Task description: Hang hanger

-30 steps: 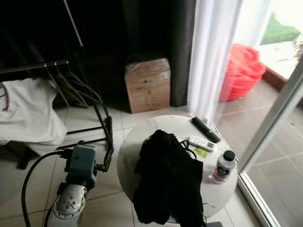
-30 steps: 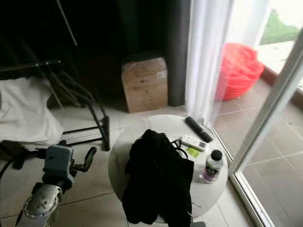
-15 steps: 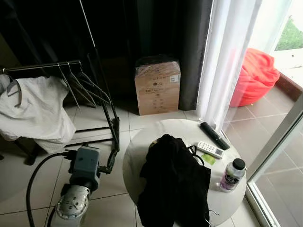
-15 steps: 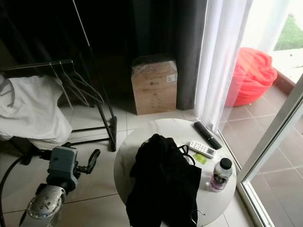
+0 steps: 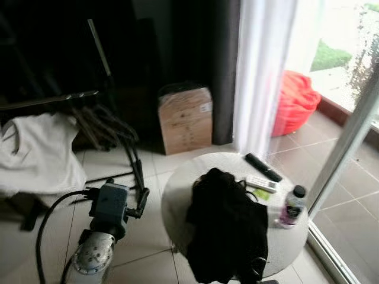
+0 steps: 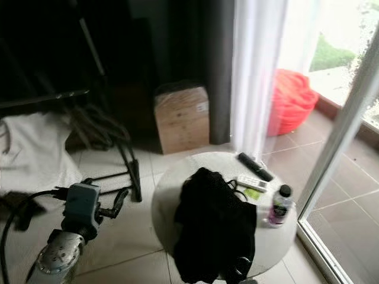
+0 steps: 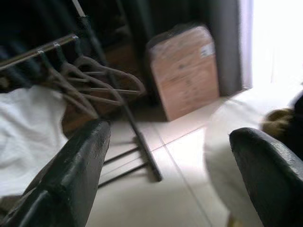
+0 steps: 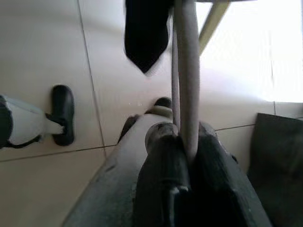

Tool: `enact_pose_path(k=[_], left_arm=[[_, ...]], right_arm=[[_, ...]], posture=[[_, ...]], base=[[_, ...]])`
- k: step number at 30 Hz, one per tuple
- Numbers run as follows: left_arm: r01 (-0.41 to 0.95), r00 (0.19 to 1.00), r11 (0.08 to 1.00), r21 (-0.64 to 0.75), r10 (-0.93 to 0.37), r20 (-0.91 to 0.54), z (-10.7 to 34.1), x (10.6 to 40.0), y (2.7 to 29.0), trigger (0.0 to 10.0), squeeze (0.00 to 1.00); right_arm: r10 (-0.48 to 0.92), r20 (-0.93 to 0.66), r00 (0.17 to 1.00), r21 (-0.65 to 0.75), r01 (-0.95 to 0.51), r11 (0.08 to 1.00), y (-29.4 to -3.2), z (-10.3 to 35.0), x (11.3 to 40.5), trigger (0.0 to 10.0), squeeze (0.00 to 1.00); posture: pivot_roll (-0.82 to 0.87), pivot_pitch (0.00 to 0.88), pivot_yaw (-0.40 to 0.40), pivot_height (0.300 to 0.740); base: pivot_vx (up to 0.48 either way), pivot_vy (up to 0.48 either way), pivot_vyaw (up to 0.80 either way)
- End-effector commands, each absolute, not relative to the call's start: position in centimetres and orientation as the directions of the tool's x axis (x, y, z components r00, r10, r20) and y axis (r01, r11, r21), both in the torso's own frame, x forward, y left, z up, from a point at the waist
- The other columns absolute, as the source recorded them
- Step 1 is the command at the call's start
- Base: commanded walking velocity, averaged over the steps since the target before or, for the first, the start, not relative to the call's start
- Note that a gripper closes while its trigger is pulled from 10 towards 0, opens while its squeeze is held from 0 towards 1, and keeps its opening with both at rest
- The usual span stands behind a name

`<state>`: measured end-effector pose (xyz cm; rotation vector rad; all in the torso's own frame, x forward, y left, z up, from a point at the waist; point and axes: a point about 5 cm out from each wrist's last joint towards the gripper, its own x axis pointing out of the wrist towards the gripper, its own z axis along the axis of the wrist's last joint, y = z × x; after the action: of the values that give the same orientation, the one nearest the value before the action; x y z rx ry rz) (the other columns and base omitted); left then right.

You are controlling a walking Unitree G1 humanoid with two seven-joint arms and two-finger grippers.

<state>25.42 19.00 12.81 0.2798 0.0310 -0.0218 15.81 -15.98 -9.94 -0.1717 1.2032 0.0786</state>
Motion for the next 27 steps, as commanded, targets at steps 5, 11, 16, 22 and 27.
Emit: enact_pose_path(k=[5,11,16,22,27], left_arm=[[0.045,0.999,0.959,0.279,-0.038,-0.032,12.88,25.55,18.32,10.0,0.0],[0.047,0.999,0.96,0.277,-0.04,-0.034,12.85,25.55,18.34,10.0,0.0],[0.047,0.999,0.96,0.276,-0.038,-0.036,12.82,25.56,18.34,10.0,0.0],[0.05,0.998,0.96,0.276,-0.041,-0.038,12.82,25.58,18.37,10.0,0.0],[0.052,0.998,0.96,0.275,-0.043,-0.04,12.81,25.63,18.39,10.0,0.0]], right_arm=[[0.035,-0.952,0.306,-0.027,-0.197,0.98,-14.53,-10.5,14.43,10.0,0.0],[0.039,-0.951,0.305,-0.023,-0.198,0.98,-14.52,-10.49,14.44,10.0,0.0],[0.045,-0.951,0.305,-0.021,-0.207,0.978,-14.51,-10.48,14.46,10.0,0.0],[0.05,-0.951,0.305,-0.017,-0.211,0.977,-14.48,-10.48,14.46,10.0,0.0],[0.054,-0.949,0.311,-0.007,-0.191,0.981,-14.42,-10.48,14.47,10.0,0.0]], posture=[[-0.08,0.059,0.066,0.74],[-0.08,0.06,0.066,0.74],[-0.08,0.062,0.066,0.74],[-0.08,0.063,0.066,0.74],[-0.07,0.064,0.066,0.74]], base=[[0.0,0.434,0.0],[0.0,0.431,0.0],[0.0,0.428,0.1],[0.0,0.426,0.63],[0.0,0.419,0.24]])
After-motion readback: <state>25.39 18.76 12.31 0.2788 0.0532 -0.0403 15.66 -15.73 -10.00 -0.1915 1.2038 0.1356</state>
